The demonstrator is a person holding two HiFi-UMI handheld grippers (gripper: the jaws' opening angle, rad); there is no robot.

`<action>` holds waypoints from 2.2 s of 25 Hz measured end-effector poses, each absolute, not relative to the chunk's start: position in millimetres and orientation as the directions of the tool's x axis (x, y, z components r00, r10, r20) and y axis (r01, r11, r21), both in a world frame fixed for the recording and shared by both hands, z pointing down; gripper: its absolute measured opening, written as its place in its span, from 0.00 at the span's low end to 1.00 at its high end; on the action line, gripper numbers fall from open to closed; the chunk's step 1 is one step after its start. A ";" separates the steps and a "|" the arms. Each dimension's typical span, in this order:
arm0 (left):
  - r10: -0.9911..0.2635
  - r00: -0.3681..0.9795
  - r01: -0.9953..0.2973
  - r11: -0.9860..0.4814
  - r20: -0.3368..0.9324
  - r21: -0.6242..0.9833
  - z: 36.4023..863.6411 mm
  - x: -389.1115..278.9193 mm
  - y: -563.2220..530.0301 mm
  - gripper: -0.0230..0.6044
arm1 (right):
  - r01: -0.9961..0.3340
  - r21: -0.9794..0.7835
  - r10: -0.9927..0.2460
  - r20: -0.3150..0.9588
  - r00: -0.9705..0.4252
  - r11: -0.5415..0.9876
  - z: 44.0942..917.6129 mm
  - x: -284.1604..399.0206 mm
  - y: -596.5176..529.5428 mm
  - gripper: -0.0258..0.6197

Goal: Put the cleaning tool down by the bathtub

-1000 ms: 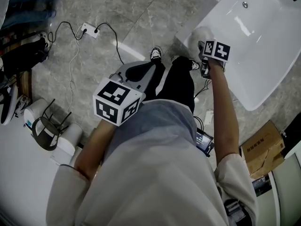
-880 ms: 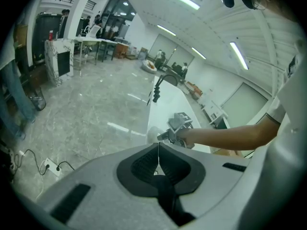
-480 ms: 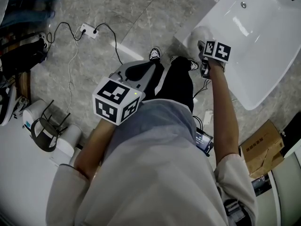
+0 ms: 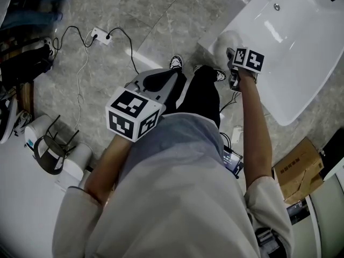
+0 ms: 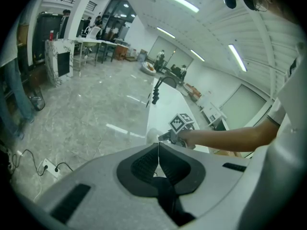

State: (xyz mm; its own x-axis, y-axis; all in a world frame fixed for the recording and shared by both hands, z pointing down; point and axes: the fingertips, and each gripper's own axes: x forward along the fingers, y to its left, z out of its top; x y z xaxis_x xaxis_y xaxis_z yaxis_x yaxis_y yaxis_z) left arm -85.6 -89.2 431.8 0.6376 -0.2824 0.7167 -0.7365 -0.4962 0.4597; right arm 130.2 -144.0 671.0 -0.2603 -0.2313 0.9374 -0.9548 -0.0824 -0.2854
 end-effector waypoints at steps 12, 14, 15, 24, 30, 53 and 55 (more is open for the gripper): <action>-0.288 0.647 -0.729 -0.504 0.706 0.463 430.4 -84.8 -85.3 0.05 | -0.956 -0.281 -0.248 0.935 -0.253 -0.081 661.9 133.6 -137.7 0.25; -0.290 0.648 -0.728 -0.506 0.704 0.462 429.9 -85.1 -84.2 0.05 | -0.956 -0.283 -0.253 0.933 -0.255 -0.081 659.9 133.5 -136.5 0.25; -0.292 0.649 -0.728 -0.506 0.703 0.462 429.6 -85.3 -83.9 0.05 | -0.955 -0.284 -0.257 0.932 -0.256 -0.080 658.5 133.5 -136.1 0.25; -0.305 0.655 -0.726 -0.506 0.691 0.465 426.6 -90.5 -81.7 0.05 | -0.954 -0.287 -0.286 0.924 -0.254 -0.080 646.2 130.7 -133.4 0.25; -0.317 0.675 -0.717 -0.496 0.666 0.490 419.2 -88.1 -83.2 0.05 | -0.952 -0.295 -0.309 0.916 -0.256 -0.086 634.7 130.6 -132.6 0.25; -0.342 0.708 -0.691 -0.515 0.618 0.506 404.7 -84.0 -91.6 0.05 | -0.938 -0.343 -0.417 0.861 -0.292 -0.052 581.1 122.1 -122.0 0.20; -0.346 0.710 -0.690 -0.518 0.613 0.506 402.1 -84.1 -93.3 0.05 | -0.937 -0.346 -0.425 0.856 -0.295 -0.048 574.7 121.1 -121.3 0.20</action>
State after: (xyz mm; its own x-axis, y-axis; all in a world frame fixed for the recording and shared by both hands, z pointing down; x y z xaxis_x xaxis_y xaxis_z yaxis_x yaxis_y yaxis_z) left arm -84.1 -93.3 402.1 0.7101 -0.3463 0.6131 -0.6896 -0.5182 0.5059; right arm 121.1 -121.3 574.7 -0.2945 -0.4251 0.8559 -0.9369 -0.0482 -0.3463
